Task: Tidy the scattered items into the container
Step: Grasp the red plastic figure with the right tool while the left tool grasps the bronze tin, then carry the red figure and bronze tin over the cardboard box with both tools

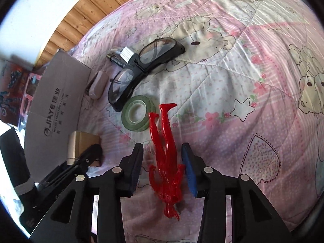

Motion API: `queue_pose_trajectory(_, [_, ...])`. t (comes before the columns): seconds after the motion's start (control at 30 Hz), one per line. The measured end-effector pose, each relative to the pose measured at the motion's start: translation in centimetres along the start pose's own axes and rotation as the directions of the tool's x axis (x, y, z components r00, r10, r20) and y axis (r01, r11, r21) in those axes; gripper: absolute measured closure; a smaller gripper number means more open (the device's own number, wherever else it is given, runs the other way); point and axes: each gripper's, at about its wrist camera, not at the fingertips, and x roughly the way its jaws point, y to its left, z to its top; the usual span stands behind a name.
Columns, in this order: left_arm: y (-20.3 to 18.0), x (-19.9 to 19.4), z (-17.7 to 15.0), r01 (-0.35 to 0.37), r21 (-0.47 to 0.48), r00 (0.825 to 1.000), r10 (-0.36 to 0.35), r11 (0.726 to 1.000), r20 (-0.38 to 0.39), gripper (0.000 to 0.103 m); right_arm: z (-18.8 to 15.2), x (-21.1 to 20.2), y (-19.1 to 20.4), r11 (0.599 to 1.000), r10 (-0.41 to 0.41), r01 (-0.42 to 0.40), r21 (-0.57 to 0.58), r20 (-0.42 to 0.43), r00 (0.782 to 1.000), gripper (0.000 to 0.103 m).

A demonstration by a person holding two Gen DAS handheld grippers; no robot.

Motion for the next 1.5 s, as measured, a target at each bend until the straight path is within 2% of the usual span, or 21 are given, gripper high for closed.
queue_pose_trajectory(0.07, [-0.1, 0.0, -0.1, 0.003, 0.005, 1.000, -0.003, 1.000, 0.013, 0.053, 0.1, 0.1, 1.0, 0.996, -0.053, 0.053, -0.068, 0.009, 0.999, 0.072])
queue_pose_trajectory(0.1, [-0.1, -0.1, -0.1, 0.009, 0.006, 1.000, -0.009, 1.000, 0.018, 0.053, 0.0, 0.2, 1.3, 0.993, -0.063, 0.063, -0.096, 0.006, 0.998, 0.089])
queue_pose_trajectory(0.33, [0.0, -1.5, -0.8, 0.054, 0.000, 0.998, -0.054, 0.999, 0.031, 0.054, -0.7, -1.2, 0.8, 0.994, -0.045, 0.049, -0.097, 0.040, 0.998, 0.091])
queue_pose_trajectory(0.93, [-2.3, -6.5, -2.4, 0.069, 0.042, 0.994, -0.072, 0.997, 0.077, 0.054, -2.4, -4.3, 1.5, 0.986, -0.072, 0.084, -0.146, 0.088, 0.994, 0.091])
queue_pose_trajectory(1.5, [-1.6, -10.2, -3.4, 0.086, 0.045, 0.983, -0.092, 0.995, 0.159, 0.054, -4.3, -8.0, 2.9, 0.978, -0.060, 0.088, -0.187, 0.153, 0.986, 0.091])
